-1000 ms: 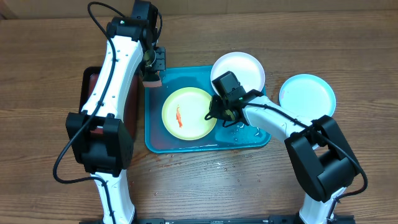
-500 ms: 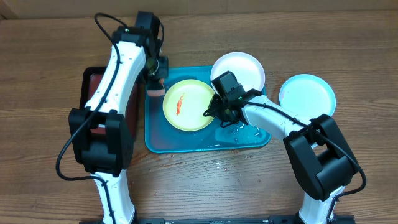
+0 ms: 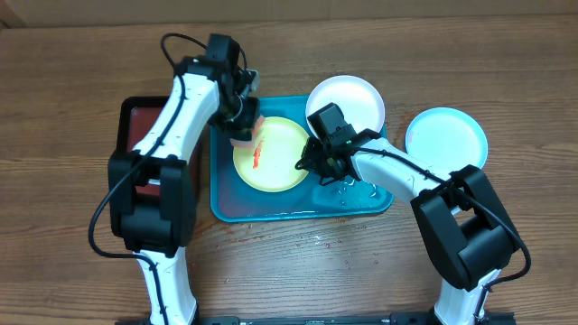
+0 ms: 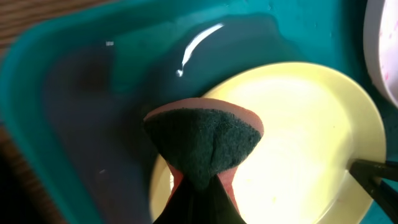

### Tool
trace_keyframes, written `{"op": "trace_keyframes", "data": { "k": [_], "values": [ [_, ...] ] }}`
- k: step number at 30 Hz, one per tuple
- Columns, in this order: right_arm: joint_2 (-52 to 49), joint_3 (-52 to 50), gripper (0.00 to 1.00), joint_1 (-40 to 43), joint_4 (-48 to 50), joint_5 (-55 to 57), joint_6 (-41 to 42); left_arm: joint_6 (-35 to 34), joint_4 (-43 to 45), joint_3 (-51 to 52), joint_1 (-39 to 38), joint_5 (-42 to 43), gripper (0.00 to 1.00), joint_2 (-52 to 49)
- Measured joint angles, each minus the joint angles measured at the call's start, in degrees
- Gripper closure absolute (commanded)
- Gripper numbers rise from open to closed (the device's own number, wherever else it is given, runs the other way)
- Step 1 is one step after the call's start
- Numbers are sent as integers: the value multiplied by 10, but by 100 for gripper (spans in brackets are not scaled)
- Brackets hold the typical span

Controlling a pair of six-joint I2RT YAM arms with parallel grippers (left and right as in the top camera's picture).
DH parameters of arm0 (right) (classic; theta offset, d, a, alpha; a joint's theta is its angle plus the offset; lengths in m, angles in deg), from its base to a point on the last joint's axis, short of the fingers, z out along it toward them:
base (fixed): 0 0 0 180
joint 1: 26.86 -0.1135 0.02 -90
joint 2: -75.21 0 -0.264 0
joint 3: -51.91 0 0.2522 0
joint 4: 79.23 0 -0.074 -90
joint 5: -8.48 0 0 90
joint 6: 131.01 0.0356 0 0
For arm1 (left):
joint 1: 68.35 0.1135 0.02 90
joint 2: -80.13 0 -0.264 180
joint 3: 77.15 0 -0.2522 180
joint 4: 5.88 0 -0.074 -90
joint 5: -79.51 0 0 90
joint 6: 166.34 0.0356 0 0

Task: Clean dirty plates on tray and stack at the side
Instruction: 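Scrub the yellow plate with the left sponge while right holds rim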

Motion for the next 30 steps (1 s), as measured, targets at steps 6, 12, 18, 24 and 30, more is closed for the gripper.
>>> {"op": "trace_keyframes", "data": {
  "k": [6,12,18,24,30],
  "values": [
    [0,0,96,0,0,-4,-4,17,29,62,-26,-1,96,0],
    [0,0,96,0,-1,-7,-7,22,52,101,-33,-11,96,0],
    [0,0,96,0,-1,-8,-8,55,49,102,-32,20,96,1],
    [0,0,96,0,-1,-9,-8,154,33,113,-29,131,96,1],
    [-1,0,96,0,1,-8,-7,153,72,116,-30,91,96,1]
  ]
}}
